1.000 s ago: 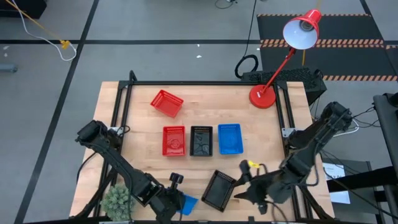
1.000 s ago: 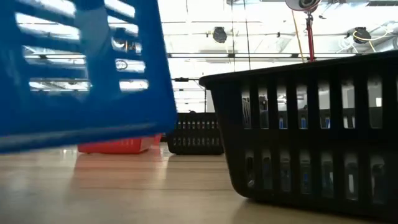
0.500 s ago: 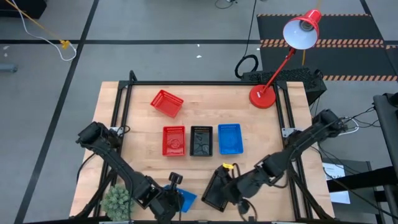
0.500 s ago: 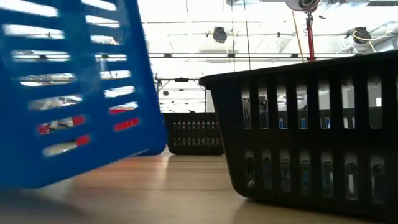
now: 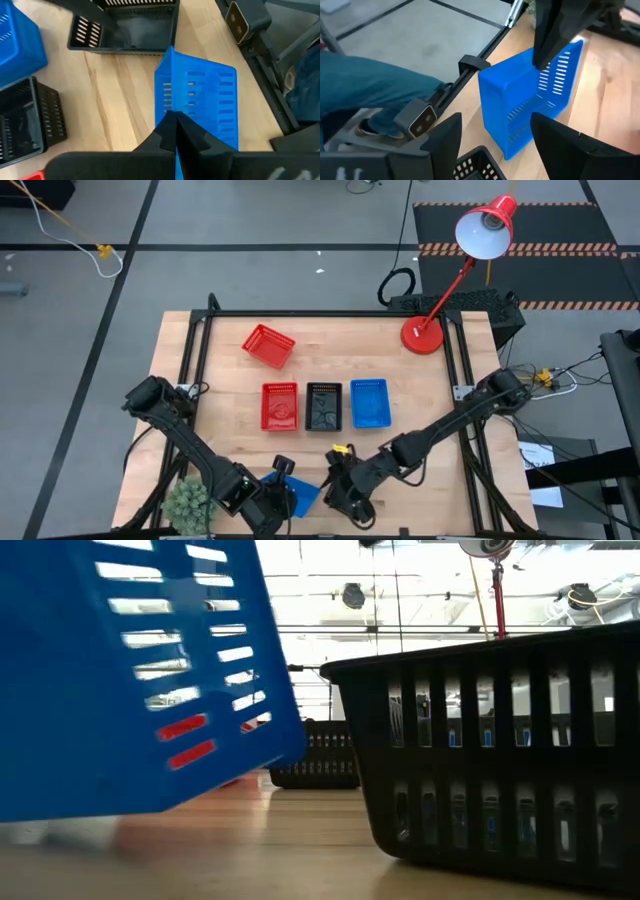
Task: Stack baskets by color
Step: Stack the bottom blue bin on the top stacked blue bins, then stack the bottom black bin on the top stacked black bins
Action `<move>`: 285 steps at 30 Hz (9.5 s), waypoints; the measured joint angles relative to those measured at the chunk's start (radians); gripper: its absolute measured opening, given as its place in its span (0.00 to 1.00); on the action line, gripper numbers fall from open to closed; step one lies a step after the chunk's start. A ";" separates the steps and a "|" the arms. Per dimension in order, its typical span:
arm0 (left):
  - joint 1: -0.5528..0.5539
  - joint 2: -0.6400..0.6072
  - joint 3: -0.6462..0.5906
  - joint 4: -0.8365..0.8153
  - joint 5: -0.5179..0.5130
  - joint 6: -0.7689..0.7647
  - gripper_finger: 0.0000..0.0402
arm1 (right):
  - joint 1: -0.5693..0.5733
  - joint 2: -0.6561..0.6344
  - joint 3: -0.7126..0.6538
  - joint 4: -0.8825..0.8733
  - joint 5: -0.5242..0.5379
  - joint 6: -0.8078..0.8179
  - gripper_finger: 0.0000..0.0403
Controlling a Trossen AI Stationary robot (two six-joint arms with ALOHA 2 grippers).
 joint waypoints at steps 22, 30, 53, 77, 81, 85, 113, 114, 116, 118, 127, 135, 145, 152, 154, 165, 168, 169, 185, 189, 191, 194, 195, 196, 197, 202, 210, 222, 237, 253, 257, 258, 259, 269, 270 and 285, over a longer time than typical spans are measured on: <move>-0.006 0.000 0.000 0.028 -0.091 0.050 0.00 | -0.056 0.117 0.000 0.130 -0.125 0.064 0.41; -0.017 0.000 0.000 0.030 -0.162 0.060 0.00 | -0.058 0.117 0.000 0.137 -0.126 0.042 0.15; -0.123 -0.002 0.000 0.098 -0.512 -0.102 0.39 | 0.008 -0.098 0.000 -0.157 0.059 -0.002 0.02; -0.126 -0.002 -0.034 0.097 -0.525 -0.527 0.33 | 0.085 -0.295 0.166 -0.897 0.458 0.173 0.01; -0.123 -0.002 -0.034 0.103 -0.525 -0.523 0.33 | 0.032 -0.295 0.200 -0.975 0.458 0.176 0.01; -0.117 -0.002 -0.034 0.103 -0.525 -0.523 0.33 | -0.014 -0.295 0.227 -1.036 0.456 0.177 0.01; -0.099 -0.002 -0.035 0.104 -0.525 -0.549 0.33 | -0.031 -0.073 0.278 -1.185 0.540 0.418 0.03; -0.099 -0.002 -0.035 0.104 -0.525 -0.549 0.33 | -0.031 -0.064 0.273 -1.192 0.541 0.427 0.03; -0.099 -0.002 -0.035 0.104 -0.525 -0.551 0.33 | -0.037 -0.045 0.270 -1.209 0.547 0.431 0.03; -0.099 -0.002 -0.035 0.105 -0.525 -0.551 0.33 | -0.046 -0.029 0.270 -1.221 0.556 0.440 0.03; -0.099 -0.001 -0.035 0.104 -0.525 -0.552 0.33 | -0.078 -0.013 0.270 -1.273 0.555 0.492 0.03; -0.099 -0.001 -0.035 0.105 -0.525 -0.560 0.33 | -0.078 -0.008 0.270 -1.278 0.546 0.497 0.03; -0.099 -0.001 -0.035 0.105 -0.525 -0.561 0.33 | -0.079 0.026 0.270 -1.275 0.517 0.471 0.03; -0.099 -0.001 -0.035 0.104 -0.525 -0.561 0.33 | -0.086 0.030 0.270 -1.275 0.501 0.471 0.03; -0.099 -0.001 -0.035 0.104 -0.525 -0.561 0.33 | -0.086 0.031 0.270 -1.275 0.501 0.471 0.03; -0.099 -0.001 -0.035 0.105 -0.525 -0.561 0.33 | -0.117 0.030 0.198 -1.266 0.473 0.467 0.03; -0.099 -0.001 -0.035 0.105 -0.525 -0.560 0.33 | -0.131 0.030 0.184 -1.259 0.443 0.465 0.03; -0.099 -0.001 -0.035 0.105 -0.525 -0.560 0.33 | -0.133 0.030 0.180 -1.253 0.433 0.464 0.03; -0.099 -0.001 -0.035 0.104 -0.525 -0.557 0.33 | -0.144 0.030 0.166 -1.193 0.453 0.441 0.25; -0.098 -0.001 -0.035 0.105 -0.525 -0.550 0.33 | -0.131 0.006 0.166 -1.186 0.457 0.442 0.37; -0.098 -0.001 -0.035 0.105 -0.525 -0.550 0.33 | -0.120 -0.017 0.166 -1.171 0.479 0.440 0.42; -0.092 -0.001 -0.035 0.105 -0.525 -0.550 0.33 | -0.096 -0.062 0.166 -1.148 0.511 0.433 0.46; -0.090 -0.001 -0.035 0.109 -0.525 -0.549 0.33 | -0.087 -0.080 0.166 -1.139 0.511 0.425 0.46; -0.088 -0.001 -0.035 0.118 -0.525 -0.539 0.33 | -0.077 -0.098 0.166 -1.128 0.511 0.419 0.47; -0.085 -0.001 -0.035 0.138 -0.525 -0.520 0.33 | -0.065 -0.116 0.166 -1.120 0.511 0.414 0.47; -0.072 -0.001 -0.035 0.310 -0.513 -0.333 0.33 | 0.011 -0.207 0.166 -1.096 0.511 0.397 0.46; -0.025 0.038 -0.034 0.599 -0.302 -0.015 0.33 | 0.153 -0.335 0.157 -1.076 0.514 0.414 0.45; 0.057 0.157 0.023 0.728 -0.105 0.099 0.49 | 0.225 -0.508 0.001 -0.969 0.513 0.417 0.45; 0.097 0.358 0.243 0.599 0.050 0.083 0.52 | 0.225 -0.613 -0.104 -0.874 0.511 0.419 0.45; 0.133 0.414 0.260 0.436 0.055 -0.017 0.48 | 0.225 -0.613 -0.104 -0.872 0.510 0.419 0.45; 0.142 0.413 0.260 0.384 0.076 -0.056 0.48 | 0.225 -0.613 -0.104 -0.872 0.510 0.419 0.45; 0.143 0.413 0.260 0.380 0.080 -0.058 0.47 | 0.225 -0.613 -0.104 -0.872 0.510 0.419 0.45; 0.143 0.413 0.260 0.379 0.083 -0.059 0.47 | 0.225 -0.613 -0.104 -0.872 0.510 0.419 0.45; 0.143 0.413 0.260 0.356 0.097 -0.048 0.44 | 0.225 -0.613 -0.104 -0.872 0.510 0.419 0.45; 0.143 0.413 0.260 0.355 0.104 -0.046 0.42 | 0.225 -0.613 -0.104 -0.872 0.510 0.419 0.45; 0.142 0.413 0.259 0.337 0.154 0.058 0.04 | 0.225 -0.613 -0.104 -0.872 0.510 0.419 0.45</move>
